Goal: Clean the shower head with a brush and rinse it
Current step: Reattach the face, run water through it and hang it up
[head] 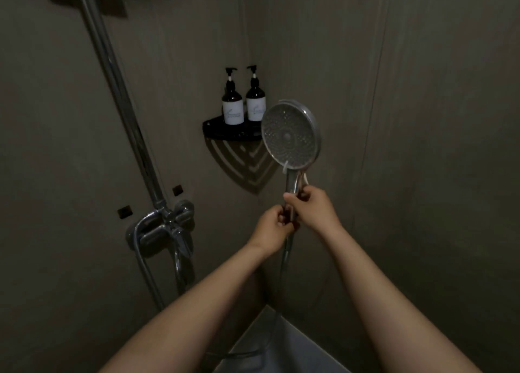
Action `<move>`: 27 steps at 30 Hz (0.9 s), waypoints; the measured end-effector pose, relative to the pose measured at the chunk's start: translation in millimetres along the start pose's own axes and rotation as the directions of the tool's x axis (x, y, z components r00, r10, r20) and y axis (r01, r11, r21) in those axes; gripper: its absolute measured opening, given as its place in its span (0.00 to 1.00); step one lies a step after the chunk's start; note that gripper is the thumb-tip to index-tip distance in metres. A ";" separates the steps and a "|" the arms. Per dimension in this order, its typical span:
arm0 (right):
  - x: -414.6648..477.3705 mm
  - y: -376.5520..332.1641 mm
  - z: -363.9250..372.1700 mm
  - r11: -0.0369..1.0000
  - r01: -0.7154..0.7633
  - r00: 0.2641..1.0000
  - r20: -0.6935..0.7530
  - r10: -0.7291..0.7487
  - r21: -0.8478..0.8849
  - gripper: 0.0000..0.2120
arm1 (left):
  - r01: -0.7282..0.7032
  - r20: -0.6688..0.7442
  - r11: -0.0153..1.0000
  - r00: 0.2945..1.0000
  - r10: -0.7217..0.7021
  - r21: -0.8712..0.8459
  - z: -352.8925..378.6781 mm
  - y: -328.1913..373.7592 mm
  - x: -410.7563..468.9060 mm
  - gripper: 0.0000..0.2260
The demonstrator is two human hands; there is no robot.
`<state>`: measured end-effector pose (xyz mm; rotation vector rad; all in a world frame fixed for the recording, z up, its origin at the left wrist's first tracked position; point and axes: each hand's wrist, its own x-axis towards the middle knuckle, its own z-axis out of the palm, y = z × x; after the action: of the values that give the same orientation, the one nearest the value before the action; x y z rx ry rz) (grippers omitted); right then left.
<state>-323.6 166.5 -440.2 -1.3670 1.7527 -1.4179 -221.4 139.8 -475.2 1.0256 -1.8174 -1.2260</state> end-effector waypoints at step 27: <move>147.4 -341.5 48.2 0.878 0.361 0.932 0.145 -0.331 -0.314 0.14 | -0.176 -0.472 0.937 0.826 0.308 0.303 -229.1 244.2 99.7 0.04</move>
<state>-205.7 28.5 -112.0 -1.9800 1.8161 -1.2398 -119.5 20.2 -163.1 1.0873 -1.6248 -0.5037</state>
